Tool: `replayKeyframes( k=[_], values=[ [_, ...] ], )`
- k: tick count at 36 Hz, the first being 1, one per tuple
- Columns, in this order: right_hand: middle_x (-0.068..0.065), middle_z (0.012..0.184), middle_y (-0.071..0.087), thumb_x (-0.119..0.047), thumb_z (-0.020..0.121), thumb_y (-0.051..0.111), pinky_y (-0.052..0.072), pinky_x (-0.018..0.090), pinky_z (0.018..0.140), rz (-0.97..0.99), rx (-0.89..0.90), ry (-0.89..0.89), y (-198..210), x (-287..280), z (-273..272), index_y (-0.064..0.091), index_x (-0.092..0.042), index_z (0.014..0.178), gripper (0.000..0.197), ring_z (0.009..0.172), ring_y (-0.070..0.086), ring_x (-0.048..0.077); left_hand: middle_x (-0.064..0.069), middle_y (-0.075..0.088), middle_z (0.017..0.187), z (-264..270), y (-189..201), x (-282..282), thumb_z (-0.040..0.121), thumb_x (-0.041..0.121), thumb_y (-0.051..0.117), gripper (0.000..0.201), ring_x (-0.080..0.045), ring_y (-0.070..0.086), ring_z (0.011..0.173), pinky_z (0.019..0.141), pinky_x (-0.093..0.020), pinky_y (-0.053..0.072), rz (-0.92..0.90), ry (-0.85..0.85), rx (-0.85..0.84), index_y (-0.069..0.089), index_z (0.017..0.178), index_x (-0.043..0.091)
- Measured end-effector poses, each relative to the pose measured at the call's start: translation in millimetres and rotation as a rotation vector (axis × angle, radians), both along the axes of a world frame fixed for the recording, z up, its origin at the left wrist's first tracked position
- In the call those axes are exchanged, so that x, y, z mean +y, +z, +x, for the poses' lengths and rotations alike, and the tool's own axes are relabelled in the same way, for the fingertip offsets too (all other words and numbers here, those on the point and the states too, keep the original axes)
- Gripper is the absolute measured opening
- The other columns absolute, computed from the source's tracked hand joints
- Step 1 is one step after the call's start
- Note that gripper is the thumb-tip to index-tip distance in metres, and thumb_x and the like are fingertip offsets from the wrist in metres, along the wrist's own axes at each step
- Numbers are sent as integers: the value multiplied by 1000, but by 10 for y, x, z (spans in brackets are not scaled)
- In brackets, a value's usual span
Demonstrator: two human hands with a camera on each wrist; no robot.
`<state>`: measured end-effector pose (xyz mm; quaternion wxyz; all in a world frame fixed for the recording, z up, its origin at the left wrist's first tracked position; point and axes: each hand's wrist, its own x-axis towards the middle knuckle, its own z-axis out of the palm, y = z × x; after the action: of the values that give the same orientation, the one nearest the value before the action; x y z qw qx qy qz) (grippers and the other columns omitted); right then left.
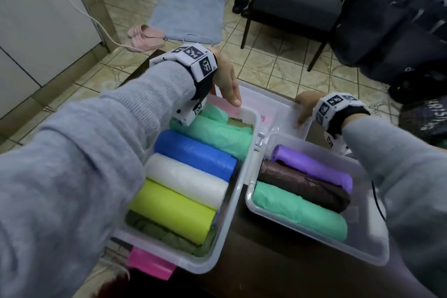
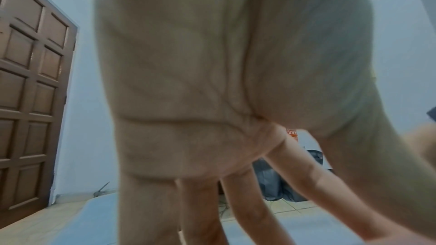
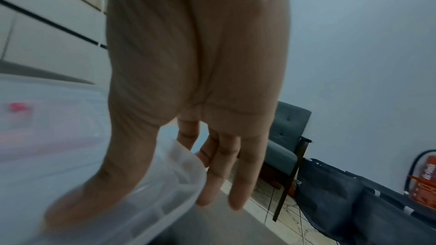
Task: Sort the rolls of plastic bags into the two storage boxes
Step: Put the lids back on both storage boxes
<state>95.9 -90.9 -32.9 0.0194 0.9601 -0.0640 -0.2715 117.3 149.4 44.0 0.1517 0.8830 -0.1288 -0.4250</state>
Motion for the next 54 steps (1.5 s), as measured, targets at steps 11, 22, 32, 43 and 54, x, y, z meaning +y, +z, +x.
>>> replayKeyframes(
  k=[11, 22, 32, 43, 54],
  values=[
    [8, 85, 56, -5, 78, 74, 52, 34, 68, 381, -156, -148, 521, -72, -99, 52, -9, 87, 23, 82, 57, 24, 2, 65, 110, -120, -45, 270, 71, 37, 77, 38, -19, 55, 111, 104, -38, 41, -128, 81, -119, 67, 107, 29],
    [2, 74, 50, -10, 86, 66, 33, 25, 55, 730, -683, -40, 780, 180, -462, 38, -22, 67, 36, 64, 42, 13, -15, 58, 118, -515, 252, 1087, 102, 18, 39, 21, -14, 62, 64, 59, -22, 51, -455, 609, -351, 55, 113, 9],
    [8, 105, 38, 6, 80, 57, 29, 10, 87, 762, -848, 281, 570, 789, -940, 44, -15, 80, 25, 104, 36, 16, -8, 64, 97, -1491, 126, 1625, 102, 32, 29, 35, -10, 68, 63, 53, -17, 53, -1017, 1104, -140, 50, 116, 8],
    [10, 127, 48, -2, 77, 69, 24, 15, 92, 694, -530, 425, 418, 987, -1016, 39, -31, 70, 43, 115, 40, 13, -3, 58, 130, -1960, -345, 1684, 88, 46, 58, 53, -19, 53, 119, 97, -32, 40, -236, 677, -645, 52, 132, 18],
    [8, 135, 50, 23, 79, 36, 35, -1, 82, 679, -280, 316, 590, 954, -855, 54, -12, 97, 43, 122, 43, 11, 6, 61, 98, -2295, -369, 1665, 88, 44, 59, 25, -14, 55, 92, 76, -28, 38, -214, 643, -627, 62, 104, 25]
  ],
)
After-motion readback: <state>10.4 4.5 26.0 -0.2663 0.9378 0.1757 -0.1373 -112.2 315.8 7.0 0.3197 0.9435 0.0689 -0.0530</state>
